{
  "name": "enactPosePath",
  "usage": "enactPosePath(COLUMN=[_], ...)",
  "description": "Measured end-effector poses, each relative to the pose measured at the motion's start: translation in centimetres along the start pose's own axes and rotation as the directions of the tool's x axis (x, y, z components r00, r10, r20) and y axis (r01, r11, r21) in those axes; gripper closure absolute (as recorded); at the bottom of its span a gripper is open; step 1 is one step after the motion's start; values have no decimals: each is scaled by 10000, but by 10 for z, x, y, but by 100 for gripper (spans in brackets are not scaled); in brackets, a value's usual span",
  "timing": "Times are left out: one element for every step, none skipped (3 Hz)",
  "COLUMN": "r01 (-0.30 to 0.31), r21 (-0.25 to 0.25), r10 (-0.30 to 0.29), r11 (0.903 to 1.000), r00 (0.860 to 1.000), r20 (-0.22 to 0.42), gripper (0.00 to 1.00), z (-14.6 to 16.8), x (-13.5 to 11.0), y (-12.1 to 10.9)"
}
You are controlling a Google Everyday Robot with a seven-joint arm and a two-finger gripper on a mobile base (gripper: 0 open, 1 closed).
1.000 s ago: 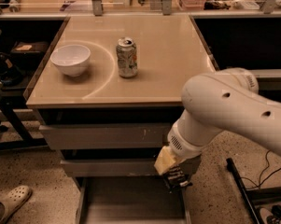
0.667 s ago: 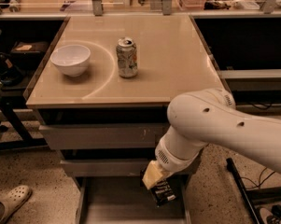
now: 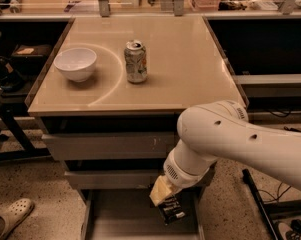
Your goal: Place rxbar chocolate into bottom drawer
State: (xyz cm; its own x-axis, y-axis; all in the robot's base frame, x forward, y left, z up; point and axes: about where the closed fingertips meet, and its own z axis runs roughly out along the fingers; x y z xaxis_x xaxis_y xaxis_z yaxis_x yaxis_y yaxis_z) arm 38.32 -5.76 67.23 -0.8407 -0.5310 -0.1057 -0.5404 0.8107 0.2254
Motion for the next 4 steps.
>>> enactPosePath(r01=[-404,-1009,-1445,-1546], r21=[-656,-1274,-2200,-2365], r10=[396,1044,1509,1573], r11=[9970,9867,9647,9592], r00=[9991,9943,9885,9875], r20=[-131,213,125,-78], gripper=[100,100,100,100], z=[53,104,146,157], x=[0,-13,-23,-19], y=[15,17,21,22])
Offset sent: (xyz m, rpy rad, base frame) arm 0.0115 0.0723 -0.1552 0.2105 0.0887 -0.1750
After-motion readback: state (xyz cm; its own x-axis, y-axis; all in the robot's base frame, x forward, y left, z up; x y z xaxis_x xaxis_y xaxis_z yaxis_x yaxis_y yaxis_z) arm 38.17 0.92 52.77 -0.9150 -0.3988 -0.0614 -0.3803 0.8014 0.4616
